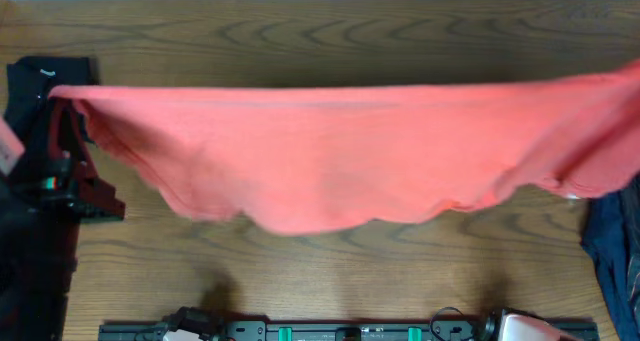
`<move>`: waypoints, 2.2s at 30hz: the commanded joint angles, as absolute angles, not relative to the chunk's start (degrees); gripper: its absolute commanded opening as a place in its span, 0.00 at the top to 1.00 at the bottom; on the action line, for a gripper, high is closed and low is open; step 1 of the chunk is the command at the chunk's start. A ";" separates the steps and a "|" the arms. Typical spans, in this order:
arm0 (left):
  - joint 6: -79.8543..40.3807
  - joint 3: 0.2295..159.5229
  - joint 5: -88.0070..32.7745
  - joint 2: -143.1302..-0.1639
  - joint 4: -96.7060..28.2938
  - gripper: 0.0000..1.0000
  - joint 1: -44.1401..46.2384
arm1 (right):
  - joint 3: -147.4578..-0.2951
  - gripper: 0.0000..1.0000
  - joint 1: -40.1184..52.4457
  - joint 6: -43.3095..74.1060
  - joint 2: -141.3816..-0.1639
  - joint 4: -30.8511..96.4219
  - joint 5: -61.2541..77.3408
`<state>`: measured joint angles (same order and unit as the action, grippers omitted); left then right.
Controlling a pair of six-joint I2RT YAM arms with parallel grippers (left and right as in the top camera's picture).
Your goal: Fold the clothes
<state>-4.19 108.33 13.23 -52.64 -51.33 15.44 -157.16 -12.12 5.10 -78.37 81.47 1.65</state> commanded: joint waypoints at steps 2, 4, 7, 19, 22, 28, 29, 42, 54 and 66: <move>-1.72 111.57 11.99 -51.57 -50.76 0.94 15.46 | -158.21 0.99 -12.78 4.16 -74.00 79.13 1.56; -1.67 113.03 11.99 -51.53 -50.65 0.94 15.46 | -158.21 0.99 -12.78 4.19 -72.64 78.15 1.56; -0.38 114.87 12.01 -51.53 -50.59 0.94 15.46 | -158.23 0.99 -12.78 3.68 -70.96 76.71 1.54; 0.43 115.35 12.12 -53.15 -52.38 0.94 15.46 | -158.71 0.99 -12.78 3.11 -71.29 83.02 -4.19; 0.38 115.35 13.41 -54.94 -53.10 0.94 15.46 | -158.43 0.99 -12.78 3.18 -73.14 86.78 -4.51; -0.05 114.65 14.20 -61.23 -54.78 0.94 15.46 | -157.34 0.99 -12.78 4.21 -81.34 94.13 -1.80; -0.25 114.61 14.22 -62.63 -55.05 0.94 15.46 | -157.27 0.99 -12.78 4.21 -82.98 94.80 -0.82; -1.43 114.61 14.22 -80.60 -53.80 0.94 15.25 | -157.27 0.99 -12.69 1.30 -103.24 95.50 7.55; -4.01 114.61 14.20 -94.50 -50.02 0.94 14.55 | -157.27 0.99 -12.69 -0.10 -116.42 94.15 8.62; -4.78 114.67 14.20 -93.84 -45.17 0.94 12.97 | -157.47 0.99 -12.03 -0.10 -114.19 90.37 8.36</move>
<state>-4.25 114.67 12.84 -97.06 -46.02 13.28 -156.73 -12.10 0.78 -117.75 91.48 8.16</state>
